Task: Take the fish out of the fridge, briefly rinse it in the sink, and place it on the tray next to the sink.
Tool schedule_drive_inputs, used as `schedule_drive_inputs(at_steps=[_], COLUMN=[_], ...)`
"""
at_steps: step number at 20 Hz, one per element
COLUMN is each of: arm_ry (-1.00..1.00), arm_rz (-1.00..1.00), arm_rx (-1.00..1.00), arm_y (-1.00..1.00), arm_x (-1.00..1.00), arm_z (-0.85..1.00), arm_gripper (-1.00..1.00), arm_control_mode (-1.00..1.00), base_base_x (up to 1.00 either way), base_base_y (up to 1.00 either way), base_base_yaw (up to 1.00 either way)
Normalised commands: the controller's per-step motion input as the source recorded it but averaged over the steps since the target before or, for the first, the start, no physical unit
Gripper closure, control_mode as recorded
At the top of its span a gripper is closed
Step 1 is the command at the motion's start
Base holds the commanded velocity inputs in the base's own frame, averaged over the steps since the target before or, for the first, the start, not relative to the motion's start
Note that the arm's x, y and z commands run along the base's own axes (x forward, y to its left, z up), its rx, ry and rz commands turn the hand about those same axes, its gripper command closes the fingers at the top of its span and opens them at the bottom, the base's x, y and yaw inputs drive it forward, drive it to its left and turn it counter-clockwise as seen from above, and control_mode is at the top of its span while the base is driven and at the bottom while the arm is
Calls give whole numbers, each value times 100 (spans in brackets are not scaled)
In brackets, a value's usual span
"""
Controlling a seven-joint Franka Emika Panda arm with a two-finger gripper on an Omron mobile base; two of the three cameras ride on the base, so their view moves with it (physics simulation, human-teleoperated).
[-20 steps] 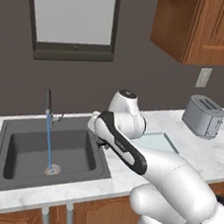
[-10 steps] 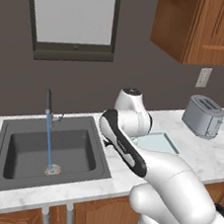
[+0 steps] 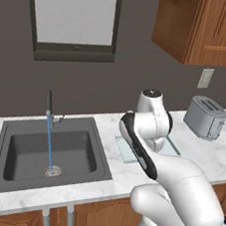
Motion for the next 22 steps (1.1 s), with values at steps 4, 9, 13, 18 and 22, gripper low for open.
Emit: schedule_drive_inputs(at_steps=[4,9,13,18,22], arm_ry=[-5,0,0,0,0], arm_rz=[0,0,-3,-11,-12], arm_rx=[-11,2,4,2,0], arm_y=[-100,-59,0,0,0], arm_x=[25,29,37,97,83], arm_z=[0,0,-2,-17,-17], arm_gripper=[100,100,100,100,100], arm_control_mode=[-100,-100,-100,-100,-100], base_base_x=[0,0,0,0,0], base_base_y=[0,0,0,0,0], base_base_yaw=[0,0,0,0,0])
